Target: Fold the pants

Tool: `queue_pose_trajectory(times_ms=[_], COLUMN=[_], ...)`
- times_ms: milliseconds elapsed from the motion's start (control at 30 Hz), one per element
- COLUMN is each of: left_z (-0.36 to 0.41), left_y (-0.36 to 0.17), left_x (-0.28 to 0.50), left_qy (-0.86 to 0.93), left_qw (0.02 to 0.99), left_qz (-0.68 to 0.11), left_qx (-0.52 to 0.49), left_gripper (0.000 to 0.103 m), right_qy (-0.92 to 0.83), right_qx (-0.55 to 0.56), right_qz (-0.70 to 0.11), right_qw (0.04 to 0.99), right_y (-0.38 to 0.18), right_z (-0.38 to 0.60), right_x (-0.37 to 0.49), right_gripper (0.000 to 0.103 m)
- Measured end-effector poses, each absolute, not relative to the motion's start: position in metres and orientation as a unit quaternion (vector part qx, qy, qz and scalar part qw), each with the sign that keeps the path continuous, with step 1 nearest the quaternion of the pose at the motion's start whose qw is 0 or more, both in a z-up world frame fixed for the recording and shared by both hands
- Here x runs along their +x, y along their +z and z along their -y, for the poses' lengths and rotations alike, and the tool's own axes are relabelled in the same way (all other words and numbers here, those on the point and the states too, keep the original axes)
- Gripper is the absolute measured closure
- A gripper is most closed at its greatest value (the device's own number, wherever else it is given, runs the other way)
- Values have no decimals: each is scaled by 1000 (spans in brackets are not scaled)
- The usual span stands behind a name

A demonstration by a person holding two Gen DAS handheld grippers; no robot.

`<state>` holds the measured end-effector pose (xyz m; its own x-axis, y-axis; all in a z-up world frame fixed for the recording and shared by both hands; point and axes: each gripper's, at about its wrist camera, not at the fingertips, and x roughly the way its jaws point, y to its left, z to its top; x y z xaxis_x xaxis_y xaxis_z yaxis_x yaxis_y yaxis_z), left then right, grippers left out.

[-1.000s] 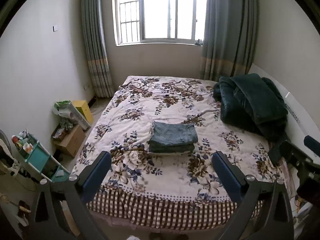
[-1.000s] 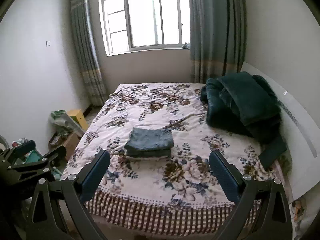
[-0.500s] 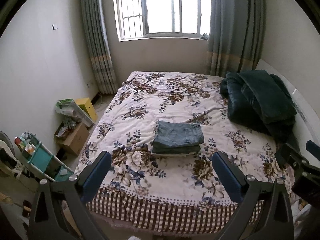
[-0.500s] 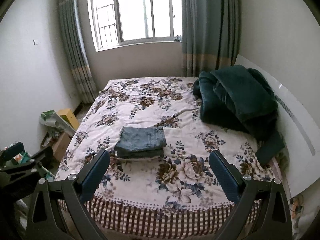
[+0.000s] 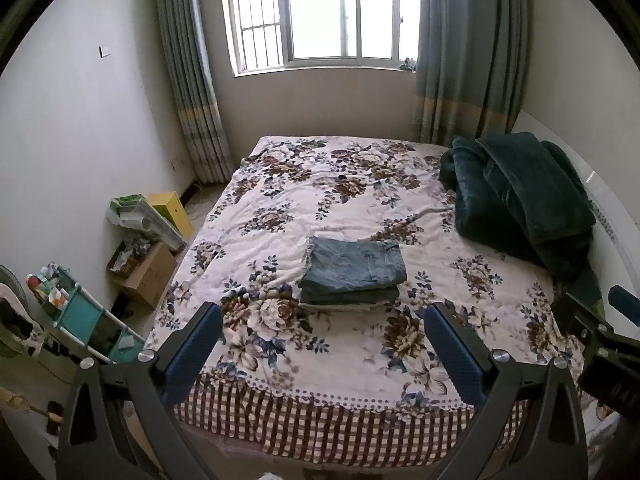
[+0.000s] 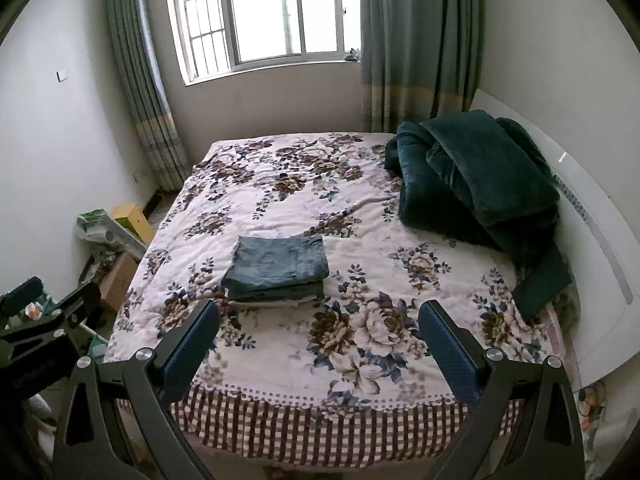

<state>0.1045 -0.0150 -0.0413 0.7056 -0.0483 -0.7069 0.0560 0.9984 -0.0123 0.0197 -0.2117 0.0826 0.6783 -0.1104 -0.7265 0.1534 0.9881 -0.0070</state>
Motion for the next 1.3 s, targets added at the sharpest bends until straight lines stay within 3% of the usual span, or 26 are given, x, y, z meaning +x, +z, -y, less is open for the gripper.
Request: queue_pose_trajectory(times_ms=[1300], left_z=[5], left_y=[-37], left_x=[98], left_qy=[-7], left_qw=[926], left_qz=[-378], left_qx=[13], left_gripper=[0], right_qy=[-56], right_qx=[20], right_qz=[-404], right_qw=[913], right_y=[91], right_z=[192], right_x=[18], right_gripper=[2])
